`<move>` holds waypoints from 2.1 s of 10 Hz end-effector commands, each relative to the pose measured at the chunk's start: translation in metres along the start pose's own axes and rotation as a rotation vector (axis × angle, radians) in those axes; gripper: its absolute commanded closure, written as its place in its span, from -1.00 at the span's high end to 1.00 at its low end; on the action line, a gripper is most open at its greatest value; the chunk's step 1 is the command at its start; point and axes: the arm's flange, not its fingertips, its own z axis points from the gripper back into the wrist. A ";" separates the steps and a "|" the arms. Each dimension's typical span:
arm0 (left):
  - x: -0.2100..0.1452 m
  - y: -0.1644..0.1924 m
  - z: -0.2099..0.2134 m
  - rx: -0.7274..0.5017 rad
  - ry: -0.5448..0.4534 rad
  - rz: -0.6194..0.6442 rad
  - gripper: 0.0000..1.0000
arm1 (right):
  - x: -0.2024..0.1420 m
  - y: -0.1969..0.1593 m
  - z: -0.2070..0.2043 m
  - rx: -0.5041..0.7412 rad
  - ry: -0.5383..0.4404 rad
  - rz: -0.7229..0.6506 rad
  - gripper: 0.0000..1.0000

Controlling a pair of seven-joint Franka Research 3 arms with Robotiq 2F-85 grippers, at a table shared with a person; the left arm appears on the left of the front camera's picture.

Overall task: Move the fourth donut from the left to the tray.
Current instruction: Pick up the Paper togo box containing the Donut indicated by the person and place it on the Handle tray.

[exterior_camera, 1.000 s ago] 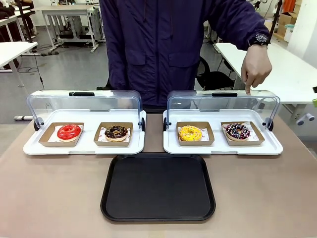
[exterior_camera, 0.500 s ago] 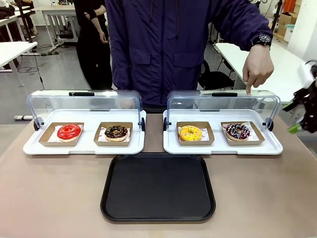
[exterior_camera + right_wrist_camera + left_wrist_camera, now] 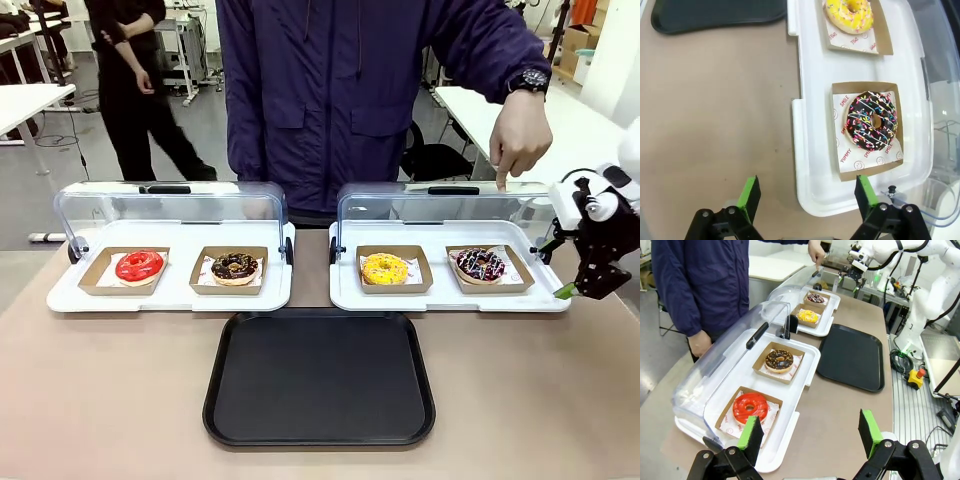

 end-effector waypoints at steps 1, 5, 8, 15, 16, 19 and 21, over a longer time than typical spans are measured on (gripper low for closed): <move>0.002 -0.004 -0.001 0.007 0.011 0.002 1.00 | 0.001 0.002 0.005 -0.006 0.002 0.001 1.00; 0.002 -0.004 -0.001 0.007 0.011 0.002 1.00 | 0.003 -0.008 -0.018 -0.013 0.046 0.066 1.00; 0.002 -0.004 -0.001 0.007 0.011 0.002 1.00 | 0.005 -0.018 -0.044 -0.096 0.107 0.134 1.00; 0.002 -0.004 -0.001 0.007 0.011 0.002 1.00 | -0.009 -0.049 -0.094 -0.123 0.189 0.178 1.00; 0.002 -0.004 -0.001 0.007 0.011 0.002 1.00 | -0.010 -0.050 -0.098 -0.117 0.193 0.177 1.00; 0.002 -0.004 -0.001 0.007 0.011 0.002 1.00 | -0.015 -0.060 -0.108 -0.110 0.187 0.170 1.00; 0.002 -0.004 -0.001 0.007 0.011 0.002 1.00 | -0.018 -0.063 -0.112 -0.097 0.184 0.154 1.00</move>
